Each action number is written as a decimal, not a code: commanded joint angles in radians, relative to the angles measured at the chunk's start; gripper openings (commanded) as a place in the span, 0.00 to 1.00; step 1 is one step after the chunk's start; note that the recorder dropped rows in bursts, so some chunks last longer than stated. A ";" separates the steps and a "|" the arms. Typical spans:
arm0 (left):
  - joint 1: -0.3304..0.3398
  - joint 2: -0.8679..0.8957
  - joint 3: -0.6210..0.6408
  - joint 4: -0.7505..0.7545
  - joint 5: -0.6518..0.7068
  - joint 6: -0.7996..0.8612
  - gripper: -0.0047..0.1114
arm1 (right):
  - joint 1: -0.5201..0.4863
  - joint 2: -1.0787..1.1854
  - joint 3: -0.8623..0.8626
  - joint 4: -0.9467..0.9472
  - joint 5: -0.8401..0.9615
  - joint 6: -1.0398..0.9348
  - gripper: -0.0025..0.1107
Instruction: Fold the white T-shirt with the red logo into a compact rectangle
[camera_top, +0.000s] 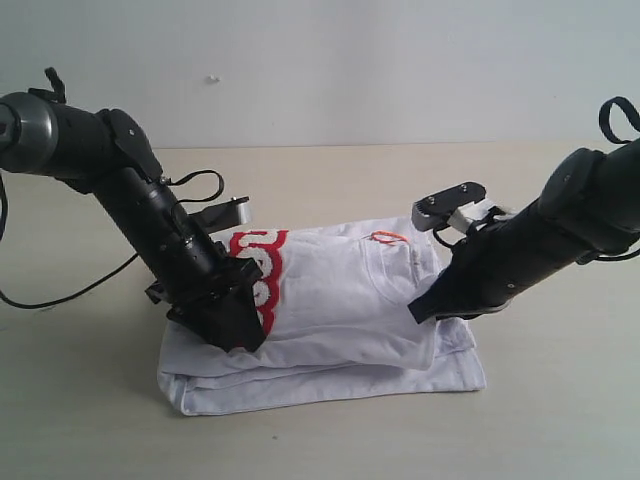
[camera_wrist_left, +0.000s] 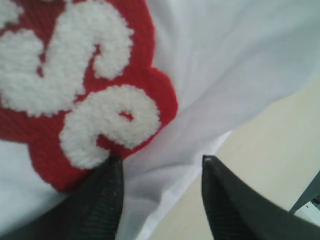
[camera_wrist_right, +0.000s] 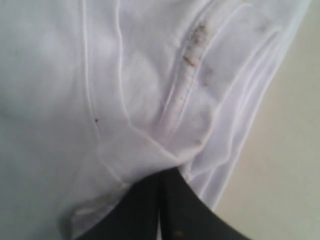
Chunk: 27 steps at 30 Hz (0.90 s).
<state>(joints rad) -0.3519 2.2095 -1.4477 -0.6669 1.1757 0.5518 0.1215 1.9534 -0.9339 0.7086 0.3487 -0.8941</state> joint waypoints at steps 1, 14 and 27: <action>0.015 -0.014 0.003 -0.009 0.011 0.016 0.47 | -0.005 0.017 0.007 -0.031 -0.025 0.005 0.02; 0.153 -0.247 0.006 -0.058 -0.024 0.011 0.45 | -0.005 -0.296 0.018 -0.065 0.033 -0.020 0.02; 0.203 -0.703 0.305 -0.111 -0.355 0.081 0.15 | -0.005 -0.782 0.184 -0.058 -0.117 0.036 0.02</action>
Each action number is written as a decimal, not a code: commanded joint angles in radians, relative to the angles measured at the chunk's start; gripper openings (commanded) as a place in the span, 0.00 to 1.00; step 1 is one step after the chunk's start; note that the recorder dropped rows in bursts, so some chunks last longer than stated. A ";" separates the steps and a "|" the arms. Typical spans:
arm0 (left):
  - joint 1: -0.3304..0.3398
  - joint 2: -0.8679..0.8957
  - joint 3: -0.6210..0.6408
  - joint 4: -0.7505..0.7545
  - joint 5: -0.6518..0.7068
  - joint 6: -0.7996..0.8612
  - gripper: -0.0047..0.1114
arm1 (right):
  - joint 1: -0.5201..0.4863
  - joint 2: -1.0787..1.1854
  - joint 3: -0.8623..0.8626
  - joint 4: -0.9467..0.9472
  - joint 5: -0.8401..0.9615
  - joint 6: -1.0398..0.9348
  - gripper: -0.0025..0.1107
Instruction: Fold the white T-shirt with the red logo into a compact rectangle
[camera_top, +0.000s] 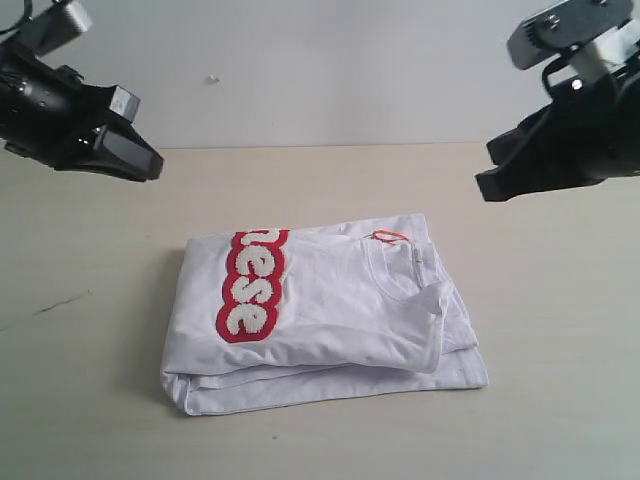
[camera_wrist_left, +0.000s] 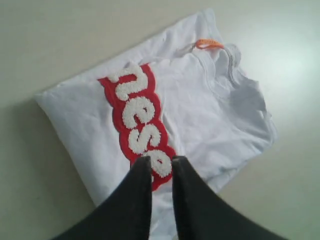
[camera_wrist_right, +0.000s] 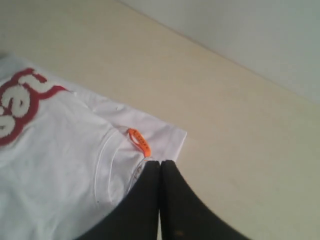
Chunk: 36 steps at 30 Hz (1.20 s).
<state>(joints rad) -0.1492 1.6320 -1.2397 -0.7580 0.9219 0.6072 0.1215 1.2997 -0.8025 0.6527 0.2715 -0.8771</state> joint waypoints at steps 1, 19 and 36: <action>0.001 -0.161 0.127 -0.019 -0.135 0.036 0.13 | -0.005 -0.164 0.070 -0.002 -0.048 0.025 0.02; 0.001 -0.743 0.662 -0.051 -0.704 0.047 0.04 | -0.005 -0.698 0.388 0.002 -0.198 0.147 0.02; 0.001 -1.075 0.914 -0.097 -0.700 0.043 0.04 | -0.005 -0.936 0.457 0.002 -0.079 0.199 0.02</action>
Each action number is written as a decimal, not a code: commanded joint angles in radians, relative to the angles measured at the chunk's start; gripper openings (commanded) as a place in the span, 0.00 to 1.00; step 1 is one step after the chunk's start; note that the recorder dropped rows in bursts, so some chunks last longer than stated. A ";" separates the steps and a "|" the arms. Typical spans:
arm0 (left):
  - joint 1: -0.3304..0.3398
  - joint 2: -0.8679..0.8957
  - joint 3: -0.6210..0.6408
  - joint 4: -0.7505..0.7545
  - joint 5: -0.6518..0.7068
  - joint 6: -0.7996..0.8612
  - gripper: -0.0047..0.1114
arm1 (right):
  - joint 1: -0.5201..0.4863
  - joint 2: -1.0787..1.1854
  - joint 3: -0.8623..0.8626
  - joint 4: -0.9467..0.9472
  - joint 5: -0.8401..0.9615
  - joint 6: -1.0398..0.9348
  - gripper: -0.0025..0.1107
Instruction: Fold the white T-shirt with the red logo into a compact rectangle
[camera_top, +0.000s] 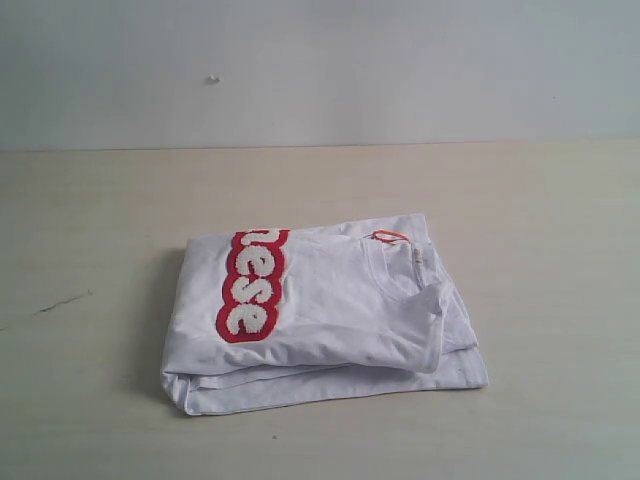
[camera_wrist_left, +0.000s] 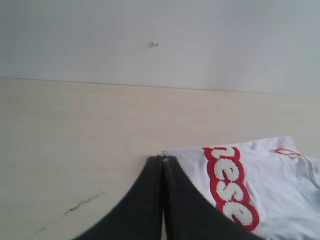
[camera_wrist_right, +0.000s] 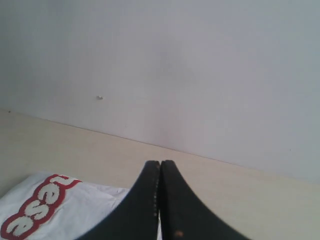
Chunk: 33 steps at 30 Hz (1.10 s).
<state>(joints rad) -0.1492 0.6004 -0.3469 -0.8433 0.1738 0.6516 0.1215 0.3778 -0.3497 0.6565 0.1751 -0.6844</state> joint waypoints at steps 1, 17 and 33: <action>0.001 -0.047 0.023 -0.010 0.064 -0.001 0.04 | -0.005 -0.014 0.005 -0.002 0.015 0.006 0.02; 0.001 -0.048 0.023 -0.012 0.047 -0.001 0.04 | -0.005 -0.014 0.005 -0.002 0.015 0.006 0.02; 0.001 -0.430 0.222 0.823 0.003 -0.690 0.04 | -0.005 -0.014 0.005 -0.002 0.015 0.006 0.02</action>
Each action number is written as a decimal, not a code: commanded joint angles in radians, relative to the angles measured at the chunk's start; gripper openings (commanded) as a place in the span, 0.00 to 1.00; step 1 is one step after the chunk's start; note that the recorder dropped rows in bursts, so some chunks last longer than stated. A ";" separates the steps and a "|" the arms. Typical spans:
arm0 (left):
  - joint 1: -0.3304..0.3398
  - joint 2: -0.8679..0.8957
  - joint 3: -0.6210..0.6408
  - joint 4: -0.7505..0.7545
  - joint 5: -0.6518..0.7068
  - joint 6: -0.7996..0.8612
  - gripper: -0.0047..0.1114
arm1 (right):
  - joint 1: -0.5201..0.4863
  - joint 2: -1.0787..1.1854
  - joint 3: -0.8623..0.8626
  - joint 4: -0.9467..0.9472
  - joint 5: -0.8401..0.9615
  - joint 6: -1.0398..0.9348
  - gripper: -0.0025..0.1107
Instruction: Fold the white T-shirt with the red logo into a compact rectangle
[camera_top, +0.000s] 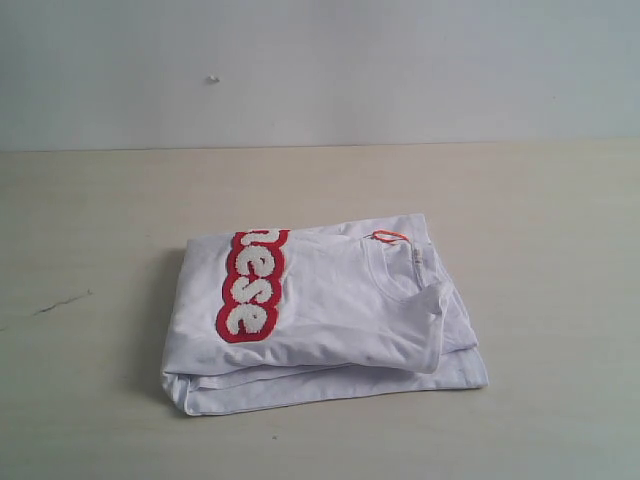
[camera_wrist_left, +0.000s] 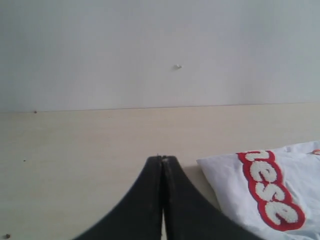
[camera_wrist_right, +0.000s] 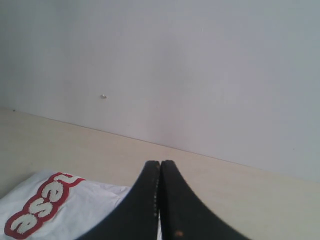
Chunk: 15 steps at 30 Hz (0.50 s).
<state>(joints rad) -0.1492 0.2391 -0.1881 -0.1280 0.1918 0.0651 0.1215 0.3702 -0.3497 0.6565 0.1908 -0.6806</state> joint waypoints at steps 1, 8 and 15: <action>0.001 -0.089 0.081 0.112 -0.014 -0.106 0.04 | -0.005 -0.006 0.005 -0.002 -0.001 0.002 0.02; 0.001 -0.196 0.166 0.112 -0.007 -0.115 0.04 | -0.005 -0.006 0.005 -0.002 -0.001 0.002 0.02; 0.001 -0.239 0.188 0.118 0.055 -0.115 0.04 | -0.005 -0.006 0.005 -0.002 0.001 0.002 0.02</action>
<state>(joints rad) -0.1492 0.0088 -0.0026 -0.0223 0.2013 -0.0402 0.1215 0.3702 -0.3497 0.6565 0.1908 -0.6806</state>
